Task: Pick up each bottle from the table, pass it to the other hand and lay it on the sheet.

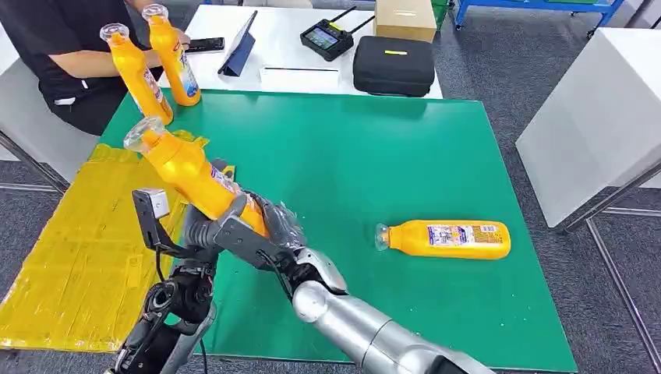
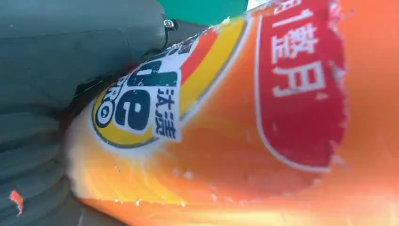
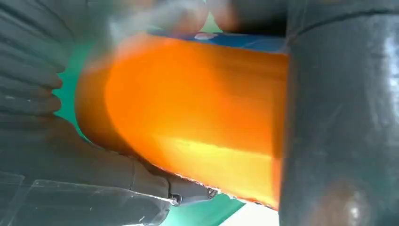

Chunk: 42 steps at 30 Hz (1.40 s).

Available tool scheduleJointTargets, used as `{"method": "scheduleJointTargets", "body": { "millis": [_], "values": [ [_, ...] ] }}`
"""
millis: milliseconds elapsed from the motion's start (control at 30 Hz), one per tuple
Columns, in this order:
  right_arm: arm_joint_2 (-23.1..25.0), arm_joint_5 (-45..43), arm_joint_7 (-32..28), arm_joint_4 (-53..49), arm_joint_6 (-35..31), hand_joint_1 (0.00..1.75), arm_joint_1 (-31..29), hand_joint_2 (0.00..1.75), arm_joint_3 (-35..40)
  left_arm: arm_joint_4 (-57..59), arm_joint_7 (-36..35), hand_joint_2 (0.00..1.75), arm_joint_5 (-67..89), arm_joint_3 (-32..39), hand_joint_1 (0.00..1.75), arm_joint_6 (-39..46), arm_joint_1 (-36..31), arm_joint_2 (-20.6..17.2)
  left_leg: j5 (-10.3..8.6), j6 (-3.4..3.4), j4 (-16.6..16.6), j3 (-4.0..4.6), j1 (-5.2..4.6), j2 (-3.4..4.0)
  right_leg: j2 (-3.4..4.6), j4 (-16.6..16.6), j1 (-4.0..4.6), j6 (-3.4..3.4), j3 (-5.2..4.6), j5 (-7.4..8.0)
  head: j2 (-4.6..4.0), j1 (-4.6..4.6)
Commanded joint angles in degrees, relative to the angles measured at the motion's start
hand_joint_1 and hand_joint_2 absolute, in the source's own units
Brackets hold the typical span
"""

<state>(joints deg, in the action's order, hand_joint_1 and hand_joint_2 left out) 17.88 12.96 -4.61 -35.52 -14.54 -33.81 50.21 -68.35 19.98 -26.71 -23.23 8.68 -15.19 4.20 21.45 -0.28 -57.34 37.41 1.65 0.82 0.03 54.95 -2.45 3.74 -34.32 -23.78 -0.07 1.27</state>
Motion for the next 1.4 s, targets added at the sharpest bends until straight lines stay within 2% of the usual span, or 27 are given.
{"method": "scheduleJointTargets", "body": {
  "millis": [33,333,367,400,433,467,533,567,633,733,767,867,933,1033,1100,1167,1233,1267,1300,1367,1400],
  "values": [
    [2.12,-2.51,-1.48,5.15,2.76,1.75,-2.43,1.75,10.02,-0.06,-0.1,1.75,0.73,-2.15,1.75,0.26,-4.39,0.29,0.13,0.07,-0.07,-0.19,0.01,-0.2,-0.17,0.1,0.05,-0.32,0.23,-0.18,0.0,-0.02],
    [1.73,-2.16,-1.87,6.44,-1.14,1.75,-2.68,1.75,6.74,-1.29,0.83,1.75,7.11,-1.25,1.75,4.86,-3.31,-0.68,0.17,0.08,-0.06,-0.29,0.0,-0.19,-0.14,0.09,0.05,-0.36,0.31,-0.22,0.0,-0.02],
    [1.3,-1.52,-1.96,6.15,-1.79,1.69,-2.49,1.75,6.06,-1.11,1.05,1.75,8.82,-1.05,1.75,5.86,-3.24,-0.94,0.1,0.06,-0.02,-0.19,0.0,-0.17,-0.14,0.05,0.04,-0.27,0.22,-0.14,0.0,0.0],
    [0.58,-0.65,-2.25,5.19,-3.34,0.0,-2.12,1.75,4.92,-0.52,1.3,1.75,12.61,-0.92,1.75,8.27,-3.34,-1.58,0.13,0.08,-0.05,-0.25,0.0,-0.22,-0.18,0.08,0.04,-0.33,0.29,-0.19,0.0,-0.02],
    [-0.21,-0.33,-2.25,4.2,-2.98,0.0,-1.86,1.75,3.86,0.1,1.35,1.75,14.83,-0.35,1.75,9.35,-3.36,-2.22,0.06,0.05,0.0,-0.17,0.02,-0.19,-0.16,0.02,0.05,-0.26,0.2,-0.11,0.0,-0.02],
    [-2.04,1.32,-1.57,1.94,-4.43,0.0,-1.41,0.0,2.34,2.77,0.93,1.75,23.73,-0.58,1.75,14.63,-4.36,-3.8,0.12,0.07,-0.01,-0.29,-0.01,-0.18,-0.14,0.05,0.03,-0.33,0.3,-0.17,0.0,0.0],
    [-4.78,3.7,-0.23,-2.4,-4.14,0.0,-0.32,0.0,-0.73,6.98,1.1,1.75,33.38,1.4,1.75,20.14,-5.34,-4.95,0.06,0.07,0.04,-0.29,0.01,-0.27,-0.23,-0.01,0.06,-0.33,0.35,-0.14,0.0,-0.04],
    [-6.76,6.81,1.18,-6.65,-4.67,0.0,1.06,0.0,-3.62,11.71,-2.57,1.75,49.01,1.86,1.75,29.99,-6.49,-6.27,0.0,0.05,0.06,-0.14,0.0,-0.16,-0.13,-0.04,0.03,-0.19,0.17,-0.04,0.0,-0.02],
    [-8.21,11.69,2.75,-12.47,-0.87,0.0,3.74,0.0,-8.57,13.64,0.77,1.75,50.82,7.27,1.75,27.22,-6.16,-5.36,0.07,0.09,0.11,-0.43,-0.03,-0.21,-0.17,-0.06,0.03,-0.37,0.44,-0.13,0.0,0.0],
    [-7.92,12.42,2.9,-12.78,-0.53,0.0,4.12,0.0,-9.09,13.5,1.03,1.75,51.15,7.72,1.75,26.94,-6.02,-5.0,0.05,0.07,0.03,-0.23,-0.01,-0.16,-0.13,-0.01,0.03,-0.26,0.25,-0.09,0.0,-0.02],
    [-7.98,15.06,3.03,-14.5,-1.88,0.0,5.32,0.0,-11.25,15.59,-3.19,1.75,59.06,8.25,1.75,31.32,-6.11,-5.59,0.02,0.06,0.03,-0.11,-0.01,-0.13,-0.11,-0.02,0.01,-0.16,0.14,-0.05,0.0,0.0],
    [-13.18,21.77,4.8,-27.2,-0.07,0.0,10.7,0.0,-17.15,20.12,-5.3,1.75,86.91,24.74,1.75,31.32,-4.08,-6.39,0.09,0.08,0.07,-0.3,-0.02,-0.03,0.0,-0.06,0.02,-0.25,0.28,-0.08,0.0,-0.04],
    [-16.38,22.87,4.92,-32.57,1.65,0.0,13.07,0.0,-19.61,22.92,-1.19,1.75,92.57,32.51,1.75,31.32,-3.88,-7.21,0.08,0.06,0.09,-0.32,0.01,-0.06,-0.03,-0.11,0.05,-0.25,0.33,-0.08,0.0,-0.02],
    [-22.18,23.89,4.3,-37.52,1.8,0.0,15.53,0.0,-21.58,31.13,-7.97,1.75,105.77,32.76,1.75,31.32,-5.37,-11.04,0.13,0.07,0.07,-0.34,-0.01,-0.04,-0.01,-0.07,0.03,-0.28,0.37,-0.11,0.0,-0.04],
    [-26.07,23.84,3.51,-38.79,2.46,0.0,16.87,0.0,-22.53,45.97,-18.2,1.75,115.72,25.3,1.75,31.32,-10.28,-14.14,0.11,0.07,0.1,-0.38,-0.03,-0.16,-0.14,-0.08,0.02,-0.29,0.41,-0.14,0.0,-0.04],
    [-26.5,23.79,3.28,-38.78,2.62,0.0,16.95,0.0,-22.65,46.28,-18.35,1.75,115.75,25.07,1.75,31.32,-10.57,-14.2,0.06,0.08,0.12,-0.38,-0.06,-0.42,-0.4,-0.06,-0.01,-0.32,0.42,-0.2,0.0,-0.02],
    [-26.5,23.79,3.28,-38.78,2.62,0.0,16.95,0.0,-22.65,46.28,-18.35,1.75,115.75,25.07,1.75,31.32,-10.57,-14.2,0.08,0.09,0.02,-0.23,-0.06,-0.33,-0.34,0.01,-0.01,-0.28,0.22,-0.21,0.0,-0.02],
    [-26.95,25.09,3.06,-38.92,2.25,0.0,16.87,0.0,-22.09,50.33,-20.43,1.75,116.03,23.48,0.0,28.98,-12.38,-14.05,0.05,0.08,0.0,-0.11,-0.02,-0.19,-0.23,-0.01,0.02,-0.21,0.13,-0.14,0.0,-0.02],
    [-27.91,26.81,3.4,-39.11,1.83,0.0,17.01,0.0,-21.71,50.79,-20.6,0.0,115.47,23.53,0.0,28.08,-12.68,-13.94,0.14,0.11,-0.06,-0.18,-0.04,-0.17,-0.17,0.05,0.01,-0.29,0.18,-0.19,0.0,-0.02],
    [-31.46,28.24,5.46,-40.4,3.65,0.0,17.96,0.0,-22.34,51.36,-22.14,0.0,115.81,21.76,0.0,26.11,-12.36,-14.27,0.08,0.1,0.0,-0.12,-0.05,-0.26,-0.26,0.0,-0.01,-0.22,0.15,-0.15,0.0,-0.04],
    [-32.95,28.49,5.75,-40.94,4.42,0.0,18.41,1.75,-23.09,51.43,-21.85,0.0,115.47,21.43,0.0,25.96,-12.05,-14.41,0.15,0.14,-0.04,-0.22,-0.06,-0.36,-0.34,0.03,-0.02,-0.3,0.29,-0.24,0.0,-0.04]
  ]
}}
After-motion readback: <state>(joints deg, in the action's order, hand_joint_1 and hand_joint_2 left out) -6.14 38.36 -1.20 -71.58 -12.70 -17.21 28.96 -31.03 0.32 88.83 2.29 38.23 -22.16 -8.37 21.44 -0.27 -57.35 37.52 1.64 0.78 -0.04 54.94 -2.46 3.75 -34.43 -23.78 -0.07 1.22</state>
